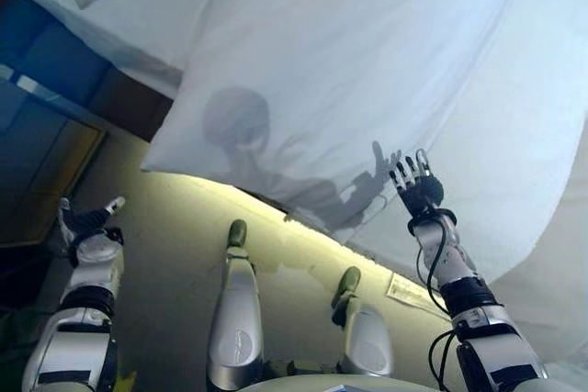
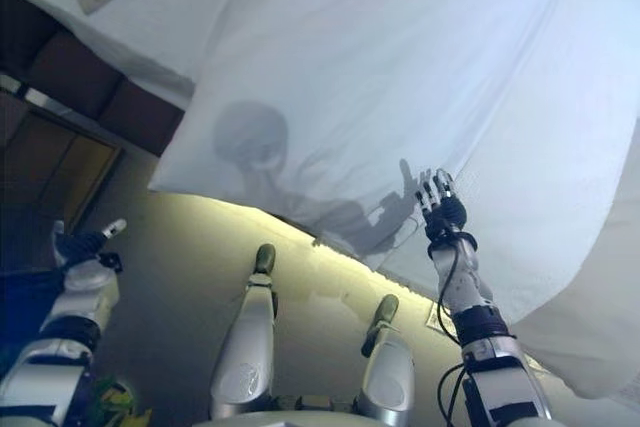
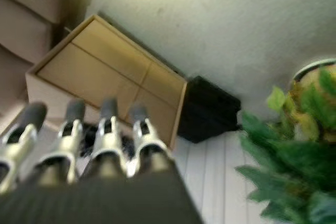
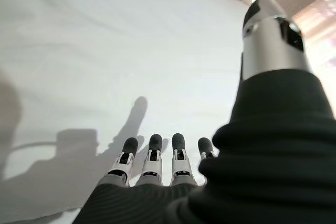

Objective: Make the bed neatly

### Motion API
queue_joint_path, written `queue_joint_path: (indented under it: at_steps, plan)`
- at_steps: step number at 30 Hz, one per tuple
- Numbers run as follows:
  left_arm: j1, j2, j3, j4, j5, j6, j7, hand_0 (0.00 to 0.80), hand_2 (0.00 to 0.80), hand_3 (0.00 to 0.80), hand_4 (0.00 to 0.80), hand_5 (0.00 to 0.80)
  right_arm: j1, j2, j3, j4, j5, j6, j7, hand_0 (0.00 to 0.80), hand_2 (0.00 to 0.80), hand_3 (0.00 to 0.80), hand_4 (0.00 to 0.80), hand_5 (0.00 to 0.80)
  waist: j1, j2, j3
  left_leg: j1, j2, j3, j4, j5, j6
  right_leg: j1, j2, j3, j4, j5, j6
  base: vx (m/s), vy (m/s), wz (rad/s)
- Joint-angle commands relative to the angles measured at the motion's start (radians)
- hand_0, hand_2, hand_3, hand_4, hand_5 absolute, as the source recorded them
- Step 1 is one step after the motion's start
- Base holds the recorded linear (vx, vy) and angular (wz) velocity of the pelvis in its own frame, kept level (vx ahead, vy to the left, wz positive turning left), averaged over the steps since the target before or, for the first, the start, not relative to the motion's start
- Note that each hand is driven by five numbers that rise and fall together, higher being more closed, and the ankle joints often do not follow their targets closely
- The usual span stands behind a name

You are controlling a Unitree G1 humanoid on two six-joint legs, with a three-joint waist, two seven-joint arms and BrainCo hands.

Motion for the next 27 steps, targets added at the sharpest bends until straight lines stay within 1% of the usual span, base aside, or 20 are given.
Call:
queue_joint_path:
  at_steps: [1, 5, 8, 10, 11, 12, 13, 14, 15, 16, 19, 21, 23, 25, 27]
  plan:
    - [0.066, -0.024, 0.026, -0.027, 0.016, -0.127, -0.011, 0.000, 0.000, 0.000, 0.000, 0.000, 0.081, -0.016, -0.070, -0.016, -0.027, -0.026, 0.019, 0.000, 0.000, 0.000, 0.000, 0.000, 0.007, 0.015, -0.071, 0.127, 0.003, 0.037, -0.051, -0.031, 0.066, -0.044, -0.026, 0.039, -0.033, 0.168, -0.020, 0.079, -0.033, -0.01]
    - [0.161, -0.091, 0.054, -0.169, 0.018, -0.236, -0.108, 0.000, 0.000, 0.000, 0.000, 0.000, 0.154, 0.002, -0.108, -0.048, -0.079, -0.011, 0.010, 0.000, 0.000, 0.000, 0.000, 0.000, 0.003, 0.030, -0.115, 0.190, 0.002, 0.044, -0.085, -0.026, 0.068, 0.008, -0.021, 0.039, -0.049, 0.154, -0.024, 0.080, -0.012, -0.06]
    - [0.228, -0.143, 0.071, -0.303, -0.015, -0.285, -0.204, 0.000, 0.000, 0.000, 0.000, 0.000, 0.214, 0.027, -0.142, -0.076, -0.123, -0.007, -0.010, 0.000, 0.000, 0.000, 0.000, 0.000, 0.005, 0.044, -0.146, 0.235, -0.002, 0.042, -0.110, -0.022, 0.072, 0.049, -0.018, 0.039, -0.060, 0.146, -0.029, 0.079, -0.022, -0.03]
    - [0.264, -0.172, 0.080, -0.374, -0.070, -0.297, -0.284, 0.000, 0.000, 0.000, 0.000, 0.000, 0.251, 0.051, -0.157, -0.077, -0.154, -0.011, -0.009, 0.000, 0.000, 0.000, 0.000, 0.000, 0.005, 0.049, -0.167, 0.262, -0.004, 0.040, -0.123, -0.019, 0.075, 0.075, -0.013, 0.039, -0.065, 0.142, -0.033, 0.096, -0.054, -0.06]
    - [0.284, -0.189, 0.084, -0.405, -0.092, -0.303, -0.338, 0.000, 0.000, 0.000, 0.000, 0.000, 0.272, 0.066, -0.161, -0.072, -0.174, -0.015, -0.003, 0.000, 0.000, 0.000, 0.000, 0.000, 0.004, 0.051, -0.182, 0.280, -0.003, 0.039, -0.130, -0.017, 0.076, 0.088, -0.009, 0.043, -0.065, 0.138, -0.036, 0.129, -0.086, -0.07]
    - [0.303, -0.207, 0.078, -0.434, -0.139, -0.301, -0.416, 0.000, 0.000, 0.000, 0.000, 0.000, 0.296, 0.081, -0.163, -0.065, -0.187, -0.015, 0.001, 0.000, 0.000, 0.000, 0.000, 0.000, 0.000, 0.051, -0.202, 0.300, -0.002, 0.038, -0.136, -0.014, 0.079, 0.103, -0.004, 0.048, -0.063, 0.136, -0.040, 0.128, -0.085, -0.10]
    - [0.309, -0.214, 0.075, -0.443, -0.166, -0.294, -0.441, 0.000, 0.000, 0.000, 0.000, 0.000, 0.304, 0.086, -0.163, -0.064, -0.192, -0.015, 0.001, 0.000, 0.000, 0.000, 0.000, 0.000, -0.002, 0.051, -0.208, 0.308, -0.001, 0.039, -0.140, -0.013, 0.079, 0.109, -0.001, 0.051, -0.063, 0.134, -0.041, 0.135, -0.114, -0.15]
    - [0.321, -0.233, 0.071, -0.459, -0.222, -0.268, -0.517, 0.000, 0.000, 0.000, 0.000, 0.000, 0.320, 0.097, -0.164, -0.055, -0.204, -0.015, 0.000, 0.000, 0.000, 0.000, 0.000, 0.000, -0.009, 0.050, -0.225, 0.326, 0.003, 0.041, -0.144, -0.012, 0.081, 0.121, 0.008, 0.059, -0.061, 0.129, -0.044, 0.095, -0.114, -0.19]
    - [0.329, -0.244, 0.069, -0.463, -0.241, -0.248, -0.562, 0.000, 0.000, 0.000, 0.000, 0.000, 0.331, 0.102, -0.166, -0.047, -0.207, -0.015, 0.000, 0.000, 0.000, 0.000, 0.000, 0.000, -0.015, 0.049, -0.236, 0.340, 0.006, 0.044, -0.149, -0.012, 0.082, 0.131, 0.013, 0.066, -0.062, 0.126, -0.046, 0.100, -0.129, -0.19]
    - [0.334, -0.249, 0.061, -0.461, -0.253, -0.231, -0.579, 0.000, 0.000, 0.000, 0.000, 0.000, 0.341, 0.103, -0.168, -0.042, -0.210, -0.010, 0.005, 0.000, 0.000, 0.000, 0.000, 0.000, -0.022, 0.049, -0.245, 0.352, 0.009, 0.050, -0.154, -0.011, 0.083, 0.139, 0.018, 0.072, -0.063, 0.124, -0.047, 0.081, -0.132, -0.19]
    - [0.338, -0.267, 0.030, -0.437, -0.333, -0.136, -0.613, 0.000, 0.000, 0.000, 0.000, 0.000, 0.364, 0.099, -0.169, -0.015, -0.267, 0.001, 0.003, 0.000, 0.000, 0.000, 0.000, 0.000, -0.051, 0.051, -0.276, 0.401, 0.022, 0.068, -0.184, -0.004, 0.085, 0.169, 0.038, 0.097, -0.071, 0.112, -0.052, 0.046, -0.150, -0.27]
    - [0.337, -0.280, 0.026, -0.398, -0.385, -0.100, -0.617, 0.000, 0.000, 0.000, 0.000, 0.000, 0.378, 0.092, -0.163, 0.003, -0.319, 0.010, 0.016, 0.000, 0.000, 0.000, 0.000, 0.000, -0.068, 0.054, -0.288, 0.428, 0.030, 0.074, -0.197, -0.002, 0.084, 0.182, 0.047, 0.112, -0.073, 0.107, -0.058, -0.001, -0.183, -0.33]
    - [0.339, -0.292, 0.024, -0.352, -0.426, -0.095, -0.629, 0.000, 0.000, 0.000, 0.000, 0.000, 0.393, 0.086, -0.157, 0.021, -0.375, 0.024, 0.043, 0.000, 0.000, 0.000, 0.000, 0.000, -0.083, 0.055, -0.296, 0.446, 0.040, 0.080, -0.200, 0.001, 0.083, 0.191, 0.059, 0.124, -0.071, 0.102, -0.066, -0.029, -0.203, -0.28]
    - [0.348, -0.306, 0.028, -0.321, -0.467, -0.096, -0.629, 0.000, 0.000, 0.000, 0.000, 0.000, 0.412, 0.081, -0.151, 0.047, -0.424, 0.035, 0.073, 0.000, 0.000, 0.000, 0.000, 0.000, -0.093, 0.053, -0.303, 0.465, 0.056, 0.089, -0.214, 0.011, 0.078, 0.207, 0.075, 0.128, -0.080, 0.099, -0.075, -0.061, -0.239, -0.29]
    - [0.352, -0.315, 0.027, -0.298, -0.471, -0.103, -0.625, 0.000, 0.000, 0.000, 0.000, 0.000, 0.428, 0.076, -0.147, 0.073, -0.469, 0.041, 0.097, 0.000, 0.000, 0.000, 0.000, 0.000, -0.098, 0.050, -0.306, 0.473, 0.071, 0.090, -0.225, 0.026, 0.071, 0.220, 0.093, 0.130, -0.090, 0.097, -0.085, -0.094, -0.253, -0.16]
